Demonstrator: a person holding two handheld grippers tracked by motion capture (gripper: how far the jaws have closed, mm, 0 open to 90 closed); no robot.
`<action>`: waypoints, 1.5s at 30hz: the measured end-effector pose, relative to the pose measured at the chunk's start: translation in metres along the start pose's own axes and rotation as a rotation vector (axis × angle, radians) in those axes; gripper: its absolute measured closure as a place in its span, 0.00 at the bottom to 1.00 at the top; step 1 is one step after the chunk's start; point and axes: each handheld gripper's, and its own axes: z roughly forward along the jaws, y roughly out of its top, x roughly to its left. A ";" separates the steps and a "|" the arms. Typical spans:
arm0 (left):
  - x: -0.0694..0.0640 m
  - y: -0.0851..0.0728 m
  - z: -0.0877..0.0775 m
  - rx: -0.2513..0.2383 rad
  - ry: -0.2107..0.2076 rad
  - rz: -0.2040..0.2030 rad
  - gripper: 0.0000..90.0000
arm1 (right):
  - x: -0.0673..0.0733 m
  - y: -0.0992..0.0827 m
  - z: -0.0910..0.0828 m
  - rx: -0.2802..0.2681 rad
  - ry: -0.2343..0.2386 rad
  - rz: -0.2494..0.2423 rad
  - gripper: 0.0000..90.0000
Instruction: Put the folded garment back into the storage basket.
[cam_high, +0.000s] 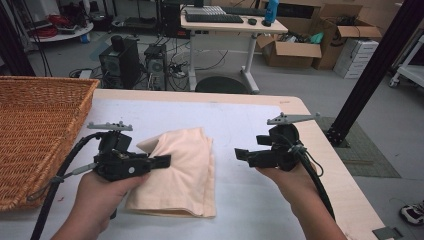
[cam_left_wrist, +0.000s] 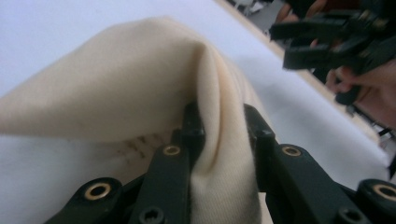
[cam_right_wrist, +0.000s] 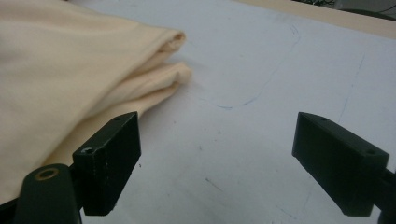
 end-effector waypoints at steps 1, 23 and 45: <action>0.000 0.003 -0.005 -0.011 -0.008 0.000 0.83 | 0.000 0.000 0.000 0.000 -0.001 0.001 0.17; 0.001 0.076 -0.124 -0.150 -0.030 0.100 0.83 | 0.009 -0.002 -0.008 -0.024 0.010 -0.006 0.17; 0.057 0.063 -0.256 -0.247 0.107 0.017 0.83 | 0.025 -0.003 0.000 -0.019 0.031 -0.025 0.17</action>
